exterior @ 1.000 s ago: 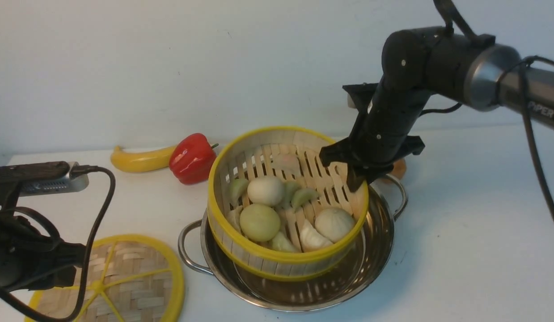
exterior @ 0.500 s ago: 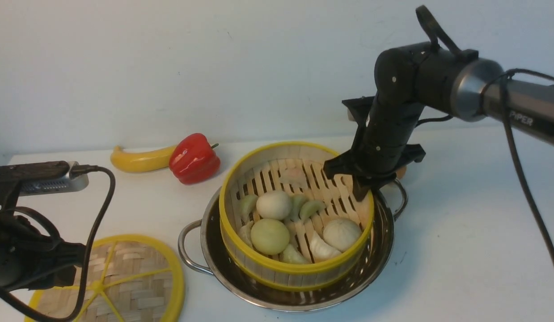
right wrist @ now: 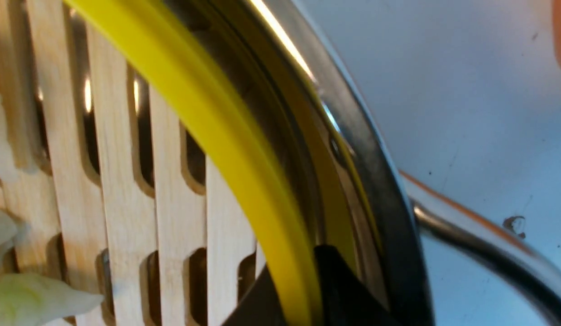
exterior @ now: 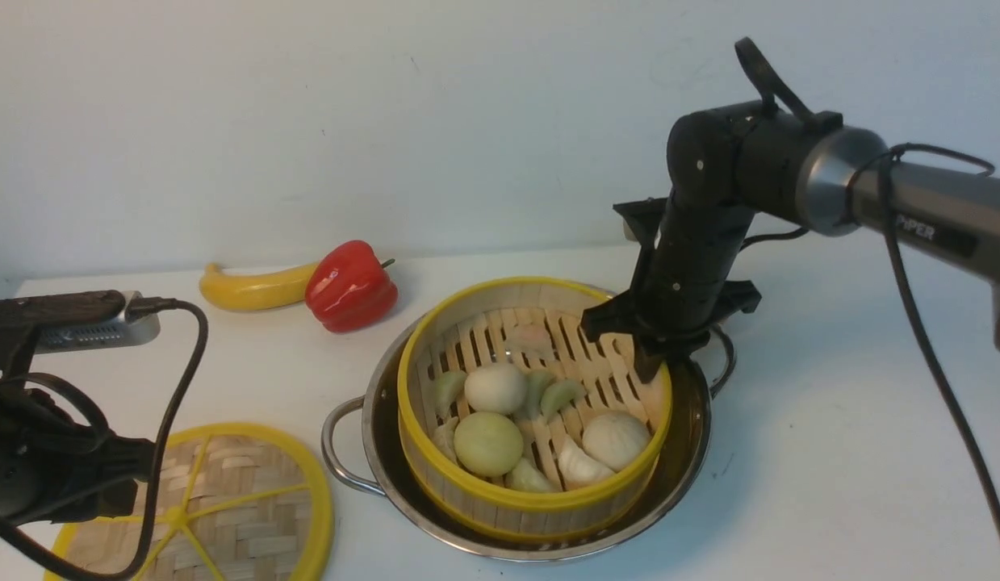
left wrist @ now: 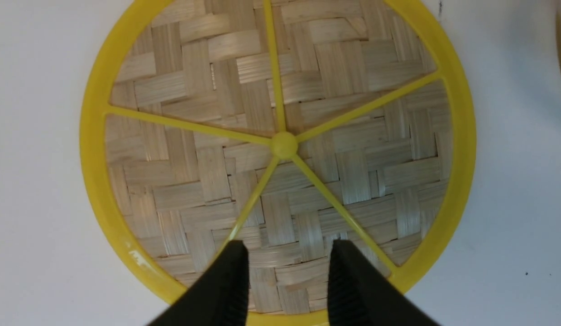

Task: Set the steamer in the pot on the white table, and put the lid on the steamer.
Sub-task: 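Place the bamboo steamer basket of food into the steel pot with the right gripper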

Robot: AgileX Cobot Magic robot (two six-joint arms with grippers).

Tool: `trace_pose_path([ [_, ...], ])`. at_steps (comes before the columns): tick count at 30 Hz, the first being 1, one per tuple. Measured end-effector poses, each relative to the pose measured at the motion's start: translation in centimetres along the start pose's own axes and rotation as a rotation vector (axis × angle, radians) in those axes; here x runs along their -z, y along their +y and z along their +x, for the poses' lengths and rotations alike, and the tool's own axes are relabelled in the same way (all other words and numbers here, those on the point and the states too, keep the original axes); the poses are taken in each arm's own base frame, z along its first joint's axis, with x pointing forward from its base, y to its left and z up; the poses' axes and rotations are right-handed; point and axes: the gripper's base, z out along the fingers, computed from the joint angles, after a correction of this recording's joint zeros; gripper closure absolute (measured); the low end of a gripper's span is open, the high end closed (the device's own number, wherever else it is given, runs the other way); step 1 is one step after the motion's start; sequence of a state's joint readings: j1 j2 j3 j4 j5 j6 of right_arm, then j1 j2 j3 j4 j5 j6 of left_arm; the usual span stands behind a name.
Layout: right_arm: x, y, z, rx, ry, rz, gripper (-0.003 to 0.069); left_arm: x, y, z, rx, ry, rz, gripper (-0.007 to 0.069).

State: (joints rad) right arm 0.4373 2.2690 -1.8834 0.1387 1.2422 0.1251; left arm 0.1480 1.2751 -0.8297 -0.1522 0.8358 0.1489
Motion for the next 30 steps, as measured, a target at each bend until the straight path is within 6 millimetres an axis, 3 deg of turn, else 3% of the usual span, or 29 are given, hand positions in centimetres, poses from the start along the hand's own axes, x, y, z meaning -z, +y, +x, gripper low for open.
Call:
trace_pose_path([
  [30,-0.33,-0.15,-0.01,-0.008,0.004,0.023,0.0594,0.0,0.0,0.0,0.0,0.0,0.0,0.0384],
])
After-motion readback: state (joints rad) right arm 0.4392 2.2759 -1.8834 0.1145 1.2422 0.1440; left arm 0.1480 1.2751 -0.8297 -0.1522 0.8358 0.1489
